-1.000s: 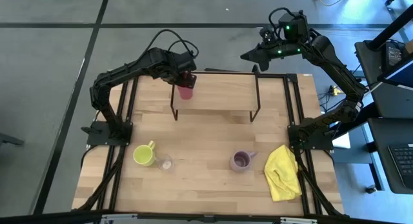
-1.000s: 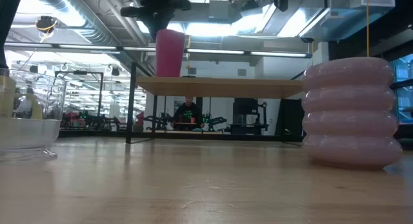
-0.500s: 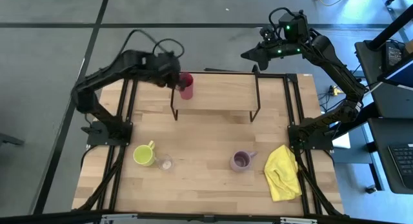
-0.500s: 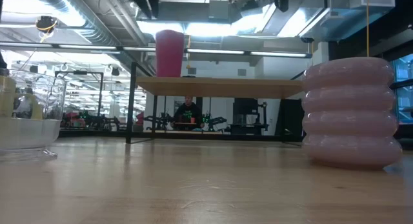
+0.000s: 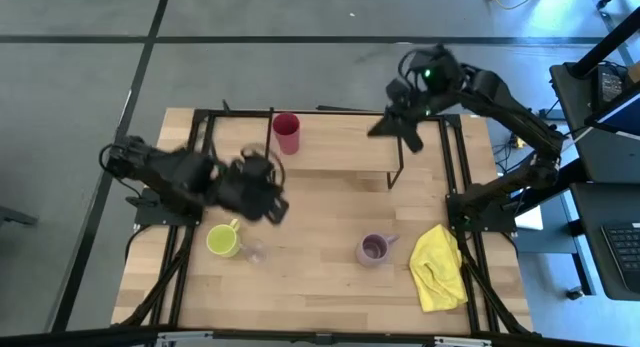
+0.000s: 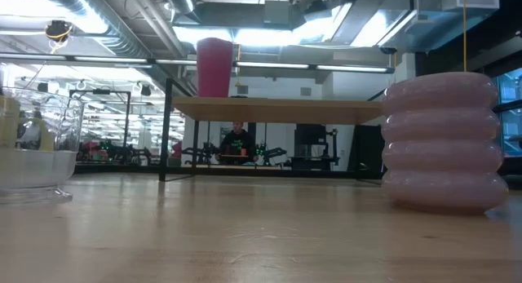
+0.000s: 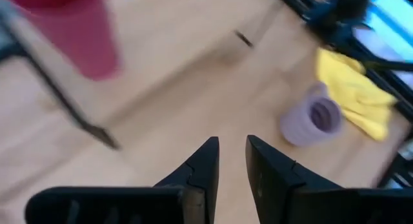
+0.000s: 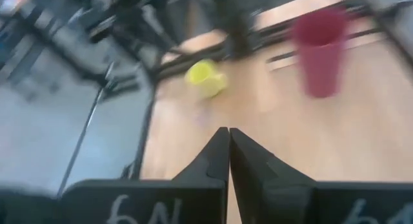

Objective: Stack small to large cups/mugs on shelf
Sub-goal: Put the violet mug on the shelf

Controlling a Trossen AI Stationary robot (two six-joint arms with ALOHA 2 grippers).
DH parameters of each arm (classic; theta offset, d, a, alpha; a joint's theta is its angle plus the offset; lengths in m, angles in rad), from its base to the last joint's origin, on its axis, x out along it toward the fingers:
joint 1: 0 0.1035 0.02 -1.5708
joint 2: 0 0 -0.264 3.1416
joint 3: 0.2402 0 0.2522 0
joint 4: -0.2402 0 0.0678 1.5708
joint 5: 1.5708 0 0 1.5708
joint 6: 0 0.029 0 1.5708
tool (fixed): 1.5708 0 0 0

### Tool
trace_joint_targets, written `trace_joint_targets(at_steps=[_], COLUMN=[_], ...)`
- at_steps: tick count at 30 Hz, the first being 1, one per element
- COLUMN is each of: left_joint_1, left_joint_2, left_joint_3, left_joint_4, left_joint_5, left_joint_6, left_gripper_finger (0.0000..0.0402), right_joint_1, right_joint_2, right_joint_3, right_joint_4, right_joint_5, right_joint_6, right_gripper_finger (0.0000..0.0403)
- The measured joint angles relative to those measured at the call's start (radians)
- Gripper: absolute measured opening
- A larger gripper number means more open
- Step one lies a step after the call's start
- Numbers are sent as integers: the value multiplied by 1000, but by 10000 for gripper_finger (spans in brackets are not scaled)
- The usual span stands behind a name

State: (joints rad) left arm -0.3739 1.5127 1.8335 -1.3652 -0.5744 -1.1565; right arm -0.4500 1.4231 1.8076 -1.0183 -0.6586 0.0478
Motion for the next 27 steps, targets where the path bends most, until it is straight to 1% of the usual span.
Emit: trace_joint_targets(at_steps=[2,5,7,9,12,14,16,17,18,21,22,23,24,27], left_joint_1=[-59,-115,-138,-150,-165,-165,-164,-162,-160,-160,-160,-160,-160,-160], left_joint_2=[-3,-5,-4,-5,-4,-4,-4,-4,-4,-4,-4,-4,-4,-4], left_joint_3=[-73,-183,-252,-302,-338,-343,-344,-344,-344,-344,-344,-344,-344,-344], left_joint_4=[69,200,309,405,498,520,522,522,522,523,523,522,523,524], left_joint_5=[-12,-17,-14,-4,12,15,14,14,13,13,13,13,13,13], left_joint_6=[-38,-64,-64,-47,-12,6,28,41,57,91,100,113,123,167], left_gripper_finger=[71,71,71,71,71,71,71,71,71,71,71,71,71,71], right_joint_1=[65,157,203,235,261,274,288,301,316,365,379,393,407,460], right_joint_2=[0,0,0,0,0,0,0,0,0,0,0,-1,-6,-21], right_joint_3=[0,0,0,0,0,0,0,0,0,0,-2,-16,-38,-147], right_joint_4=[-19,-26,-27,-44,-59,-76,-137,-180,-232,-431,-483,-504,-505,-426], right_joint_5=[-10,-24,-1,47,91,90,91,117,173,388,434,454,453,419], right_joint_6=[-21,-49,-46,-13,16,105,171,187,199,220,239,259,277,320], right_gripper_finger=[14,14,14,14,14,14,14,14,14,14,14,14,14,14])
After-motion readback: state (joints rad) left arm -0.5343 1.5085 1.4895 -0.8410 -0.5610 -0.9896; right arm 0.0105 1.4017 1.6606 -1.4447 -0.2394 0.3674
